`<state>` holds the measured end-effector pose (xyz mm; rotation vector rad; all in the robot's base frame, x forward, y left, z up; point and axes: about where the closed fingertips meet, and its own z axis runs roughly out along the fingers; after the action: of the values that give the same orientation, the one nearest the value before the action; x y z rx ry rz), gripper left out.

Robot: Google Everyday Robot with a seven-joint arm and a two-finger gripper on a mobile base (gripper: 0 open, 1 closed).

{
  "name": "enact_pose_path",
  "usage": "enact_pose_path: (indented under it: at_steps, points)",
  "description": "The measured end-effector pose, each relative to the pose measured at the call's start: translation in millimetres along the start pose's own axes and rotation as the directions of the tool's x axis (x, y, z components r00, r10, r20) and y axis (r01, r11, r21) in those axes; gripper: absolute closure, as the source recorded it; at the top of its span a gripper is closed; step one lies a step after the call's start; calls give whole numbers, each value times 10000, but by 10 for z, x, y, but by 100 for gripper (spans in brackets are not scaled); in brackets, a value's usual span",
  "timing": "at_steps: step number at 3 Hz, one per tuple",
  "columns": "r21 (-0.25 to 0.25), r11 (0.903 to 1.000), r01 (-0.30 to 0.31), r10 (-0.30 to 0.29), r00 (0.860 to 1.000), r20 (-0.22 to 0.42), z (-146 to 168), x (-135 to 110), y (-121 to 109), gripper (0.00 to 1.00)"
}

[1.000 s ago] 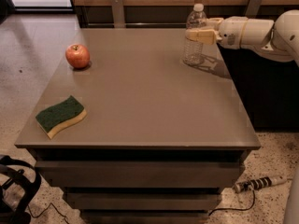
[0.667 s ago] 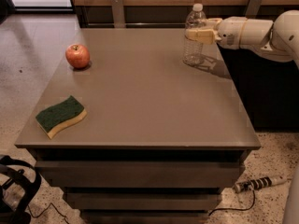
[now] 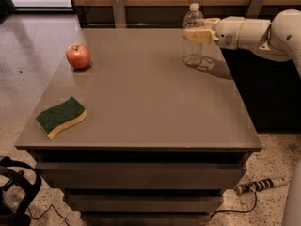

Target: Move water bottle near sponge

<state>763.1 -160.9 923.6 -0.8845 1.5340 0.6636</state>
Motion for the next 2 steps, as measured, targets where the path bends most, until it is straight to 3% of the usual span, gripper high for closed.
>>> enact_pose_path:
  at_steps: [1,2]
  points:
    - [-53,10000,61,-62,9999,-92,7,-120,171,100]
    - [-185,9996,221,-220,9998,26,-20,-287,494,100]
